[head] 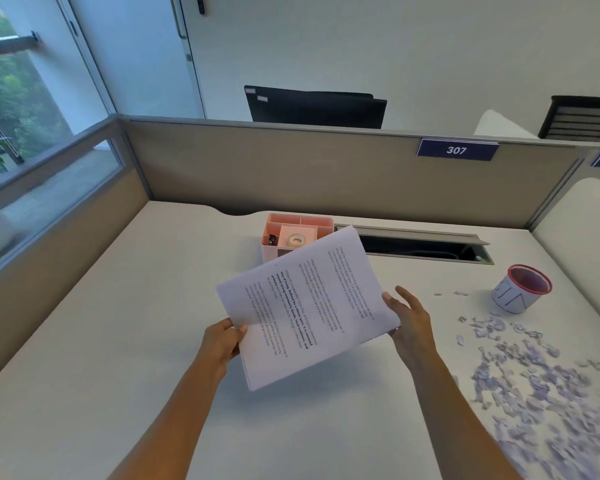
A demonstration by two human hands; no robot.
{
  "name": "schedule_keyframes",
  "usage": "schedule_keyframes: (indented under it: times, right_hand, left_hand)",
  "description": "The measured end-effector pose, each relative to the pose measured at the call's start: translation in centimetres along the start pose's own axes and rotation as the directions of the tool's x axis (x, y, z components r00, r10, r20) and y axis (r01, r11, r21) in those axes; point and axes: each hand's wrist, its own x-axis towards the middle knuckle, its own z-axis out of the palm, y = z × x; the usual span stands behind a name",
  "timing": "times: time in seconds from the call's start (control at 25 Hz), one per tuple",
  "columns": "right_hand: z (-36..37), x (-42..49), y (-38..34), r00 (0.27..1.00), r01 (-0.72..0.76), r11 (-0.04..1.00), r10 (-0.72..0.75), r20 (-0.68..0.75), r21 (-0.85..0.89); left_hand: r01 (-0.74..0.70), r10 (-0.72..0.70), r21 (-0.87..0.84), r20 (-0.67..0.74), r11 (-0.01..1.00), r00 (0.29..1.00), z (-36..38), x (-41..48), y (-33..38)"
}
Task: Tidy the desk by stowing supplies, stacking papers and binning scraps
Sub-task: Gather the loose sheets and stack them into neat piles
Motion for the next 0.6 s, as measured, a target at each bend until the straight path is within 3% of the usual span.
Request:
schedule_keyframes:
  times: [0.08, 0.2, 0.36, 0.48, 0.6]
  right_hand:
    - [1.6, -0.5, 0.9, 0.998, -0.048, 0.984, 0.055, -0.037, 0.171]
    - [4.2, -1.8, 2.7, 0.985, -0.171, 0.933, 0.15, 0.09, 0.318]
    - [10.2, -4.3, 4.0, 0.934, -0.175, 0.976, 0.122, 0.335, 0.132]
    - [14.2, -4.8, 4.5, 0.958, -0.116, 0.979, 0.066, 0.28, 0.168]
    - [16.1, -3.9, 4.5, 0.968, -0.043, 0.996, 0.022, 0.25, 0.075]
  left_hand:
    - [0.062, -0.062, -0.084, 0.001, 0.995, 0.998, -0.8, 0.1, -0.2]
    - [0.139, -0.14, -0.199, 0.01, 0.97, 0.99, -1.4, 0.4, -0.2]
    - [0.196, -0.187, -0.28, 0.06, 0.94, 0.981, -1.1, 0.5, -0.1]
    - [0.236, -0.201, -0.316, 0.141, 0.919, 0.969, -1.4, 0.2, -0.3]
    - [0.269, -0.199, -0.348, 0.223, 0.898, 0.954, -3.4, 0.5, -0.3]
